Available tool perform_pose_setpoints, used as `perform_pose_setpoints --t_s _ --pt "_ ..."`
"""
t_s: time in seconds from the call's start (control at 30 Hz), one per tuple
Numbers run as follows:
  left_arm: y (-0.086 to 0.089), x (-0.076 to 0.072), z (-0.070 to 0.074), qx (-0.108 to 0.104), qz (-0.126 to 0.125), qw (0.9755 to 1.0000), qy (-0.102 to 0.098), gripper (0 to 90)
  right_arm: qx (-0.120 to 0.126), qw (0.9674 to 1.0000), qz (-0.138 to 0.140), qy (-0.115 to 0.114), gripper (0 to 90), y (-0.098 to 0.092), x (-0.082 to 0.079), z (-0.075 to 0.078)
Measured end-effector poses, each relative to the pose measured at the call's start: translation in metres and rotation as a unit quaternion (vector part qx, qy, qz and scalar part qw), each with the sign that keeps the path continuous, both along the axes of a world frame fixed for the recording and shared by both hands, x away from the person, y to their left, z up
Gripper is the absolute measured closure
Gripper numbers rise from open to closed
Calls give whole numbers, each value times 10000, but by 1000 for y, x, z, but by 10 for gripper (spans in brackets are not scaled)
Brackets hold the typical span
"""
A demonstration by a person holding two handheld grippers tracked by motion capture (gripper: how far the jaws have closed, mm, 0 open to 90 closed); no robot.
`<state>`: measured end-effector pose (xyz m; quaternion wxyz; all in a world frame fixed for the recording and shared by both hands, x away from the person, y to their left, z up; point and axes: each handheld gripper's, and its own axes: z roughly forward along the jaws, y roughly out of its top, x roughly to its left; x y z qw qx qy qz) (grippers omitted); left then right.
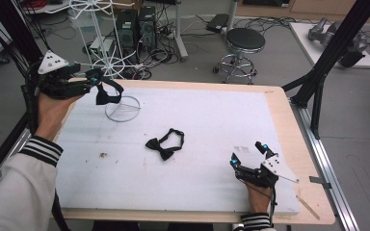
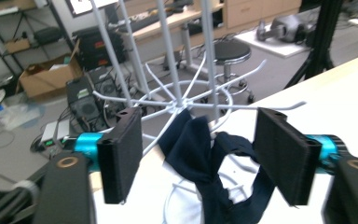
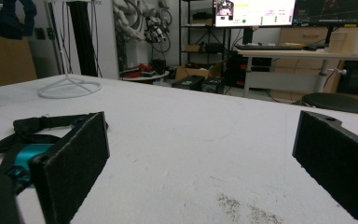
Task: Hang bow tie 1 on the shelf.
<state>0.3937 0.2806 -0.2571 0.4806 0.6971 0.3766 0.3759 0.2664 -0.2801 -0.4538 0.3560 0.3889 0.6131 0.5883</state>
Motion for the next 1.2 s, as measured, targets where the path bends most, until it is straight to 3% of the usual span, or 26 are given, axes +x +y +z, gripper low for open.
perform_pose_setpoints --t_s 0.33,0.53,0.87,1.0,1.2 --pt "3 -29 3 -81 -470 9989 17 146 -21 10000 -30 -56 29 0 0 0" --pt "8 -48 -4 -272 -717 9970 -117 145 -5 10000 -32 -28 29 0 0 0" --pt "20 -71 -43 -398 -856 9952 -275 145 -13 10000 -20 -28 29 0 0 0" --pt "24 -78 -59 -510 -898 9943 -253 145 -52 10000 -13 -39 29 1 0 0" --pt "24 -89 -76 -685 -1077 9911 -379 145 -56 10000 -21 -42 29 1 0 0"
